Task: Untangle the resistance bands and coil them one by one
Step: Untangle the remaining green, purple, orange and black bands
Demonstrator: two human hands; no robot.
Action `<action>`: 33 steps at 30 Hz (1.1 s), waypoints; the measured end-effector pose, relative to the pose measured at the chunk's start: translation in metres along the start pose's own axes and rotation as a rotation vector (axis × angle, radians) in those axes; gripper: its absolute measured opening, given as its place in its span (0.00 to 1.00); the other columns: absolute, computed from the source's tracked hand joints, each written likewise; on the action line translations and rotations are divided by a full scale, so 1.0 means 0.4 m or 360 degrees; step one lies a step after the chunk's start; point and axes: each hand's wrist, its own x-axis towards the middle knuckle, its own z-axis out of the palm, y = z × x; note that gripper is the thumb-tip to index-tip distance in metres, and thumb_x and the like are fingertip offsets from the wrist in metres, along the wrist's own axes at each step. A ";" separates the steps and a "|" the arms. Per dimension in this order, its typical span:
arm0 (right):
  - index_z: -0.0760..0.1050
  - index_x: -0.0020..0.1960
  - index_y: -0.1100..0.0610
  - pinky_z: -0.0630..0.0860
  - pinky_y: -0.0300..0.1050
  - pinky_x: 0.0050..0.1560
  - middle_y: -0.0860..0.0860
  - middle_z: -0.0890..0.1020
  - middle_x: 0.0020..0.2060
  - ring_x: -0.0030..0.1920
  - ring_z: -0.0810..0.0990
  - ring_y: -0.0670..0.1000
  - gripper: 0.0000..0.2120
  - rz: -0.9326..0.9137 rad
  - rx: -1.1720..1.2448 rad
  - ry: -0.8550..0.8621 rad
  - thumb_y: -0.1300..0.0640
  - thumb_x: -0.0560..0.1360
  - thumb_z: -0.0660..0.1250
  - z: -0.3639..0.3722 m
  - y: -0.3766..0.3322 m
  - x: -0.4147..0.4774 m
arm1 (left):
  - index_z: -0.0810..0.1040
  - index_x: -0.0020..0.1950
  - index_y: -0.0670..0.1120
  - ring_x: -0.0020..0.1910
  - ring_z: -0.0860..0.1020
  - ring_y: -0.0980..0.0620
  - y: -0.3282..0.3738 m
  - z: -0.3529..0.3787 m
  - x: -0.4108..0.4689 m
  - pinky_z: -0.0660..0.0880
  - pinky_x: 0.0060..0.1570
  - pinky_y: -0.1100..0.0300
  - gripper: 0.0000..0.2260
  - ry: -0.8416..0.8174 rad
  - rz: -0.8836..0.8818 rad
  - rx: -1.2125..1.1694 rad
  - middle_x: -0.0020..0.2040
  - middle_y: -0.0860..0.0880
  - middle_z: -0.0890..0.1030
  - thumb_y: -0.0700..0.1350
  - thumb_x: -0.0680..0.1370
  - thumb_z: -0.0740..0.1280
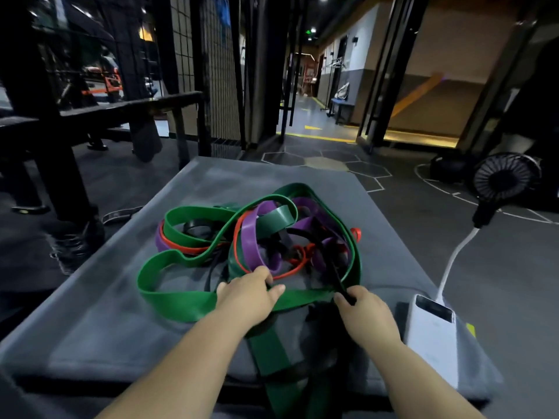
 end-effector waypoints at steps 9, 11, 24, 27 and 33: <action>0.75 0.58 0.55 0.71 0.46 0.45 0.52 0.82 0.49 0.50 0.79 0.54 0.14 0.0043 0.0401 0.0047 0.47 0.80 0.61 -0.033 -0.006 0.026 | 0.74 0.54 0.55 0.59 0.72 0.47 -0.028 -0.069 -0.001 0.68 0.57 0.52 0.07 0.0770 -0.0110 -0.0135 0.57 0.52 0.76 0.54 0.78 0.64; 0.73 0.57 0.51 0.72 0.46 0.44 0.47 0.80 0.45 0.47 0.79 0.52 0.12 0.0039 0.0413 0.0028 0.45 0.78 0.64 -0.034 -0.006 0.016 | 0.72 0.60 0.52 0.63 0.70 0.44 -0.064 -0.086 0.001 0.68 0.60 0.49 0.14 0.0724 -0.0308 -0.0106 0.62 0.49 0.74 0.55 0.78 0.64; 0.79 0.53 0.56 0.67 0.47 0.44 0.47 0.78 0.37 0.39 0.74 0.47 0.14 -0.0055 0.0647 0.0192 0.47 0.81 0.60 -0.072 -0.034 -0.021 | 0.77 0.54 0.45 0.43 0.82 0.48 -0.107 -0.112 0.003 0.79 0.50 0.55 0.07 0.0389 -0.0267 -0.1159 0.42 0.47 0.84 0.38 0.79 0.62; 0.78 0.45 0.57 0.69 0.48 0.39 0.53 0.80 0.36 0.36 0.74 0.47 0.15 -0.0077 0.0809 0.0311 0.47 0.80 0.61 -0.081 -0.047 -0.033 | 0.80 0.43 0.47 0.47 0.82 0.40 -0.089 -0.130 -0.011 0.78 0.55 0.47 0.09 0.0391 -0.0134 -0.1490 0.37 0.47 0.84 0.35 0.75 0.62; 0.76 0.47 0.52 0.72 0.48 0.44 0.50 0.80 0.39 0.40 0.76 0.50 0.12 -0.0059 0.0506 0.0086 0.45 0.80 0.61 -0.069 -0.040 -0.019 | 0.73 0.53 0.49 0.43 0.78 0.49 -0.070 -0.126 -0.050 0.73 0.45 0.56 0.07 0.0226 -0.0219 -0.0725 0.45 0.51 0.83 0.42 0.76 0.61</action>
